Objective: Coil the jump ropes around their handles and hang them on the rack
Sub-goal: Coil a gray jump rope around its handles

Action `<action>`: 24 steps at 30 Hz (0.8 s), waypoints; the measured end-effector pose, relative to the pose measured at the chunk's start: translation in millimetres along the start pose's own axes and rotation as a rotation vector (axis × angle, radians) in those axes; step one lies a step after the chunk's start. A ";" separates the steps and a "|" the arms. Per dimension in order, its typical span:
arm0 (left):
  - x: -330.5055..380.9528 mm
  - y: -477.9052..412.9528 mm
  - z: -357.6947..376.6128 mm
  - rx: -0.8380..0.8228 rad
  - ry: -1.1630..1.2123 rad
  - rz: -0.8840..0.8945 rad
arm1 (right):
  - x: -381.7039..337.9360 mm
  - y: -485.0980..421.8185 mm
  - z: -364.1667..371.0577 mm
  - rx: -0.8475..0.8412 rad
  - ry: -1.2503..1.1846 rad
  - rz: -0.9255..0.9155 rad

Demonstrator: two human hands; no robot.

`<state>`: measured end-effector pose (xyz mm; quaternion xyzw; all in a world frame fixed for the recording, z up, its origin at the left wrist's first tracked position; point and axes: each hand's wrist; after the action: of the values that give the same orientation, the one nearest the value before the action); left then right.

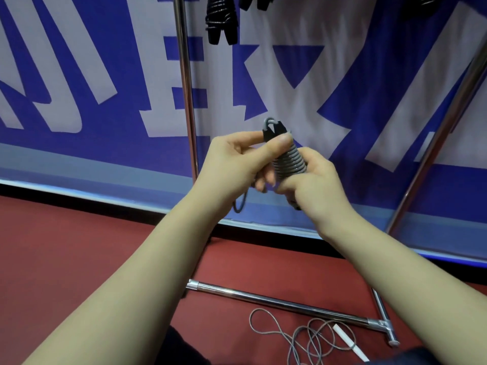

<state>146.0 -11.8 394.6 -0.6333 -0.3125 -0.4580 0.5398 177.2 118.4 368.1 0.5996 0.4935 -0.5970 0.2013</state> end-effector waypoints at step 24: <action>-0.9 -3.6 -16.2 -0.413 0.255 -0.075 | -16.4 2.0 -21.1 -0.864 -0.664 0.216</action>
<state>138.5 -26.6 395.2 -0.6552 -0.1650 -0.6083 0.4165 193.1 129.4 386.8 0.2892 0.5393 -0.4732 0.6337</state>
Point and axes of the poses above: each hand's wrist, its own y-axis away from the middle knuckle, its own z-axis out of the palm, x = y × z, and after that the axes turned 9 degrees about x, right-handed
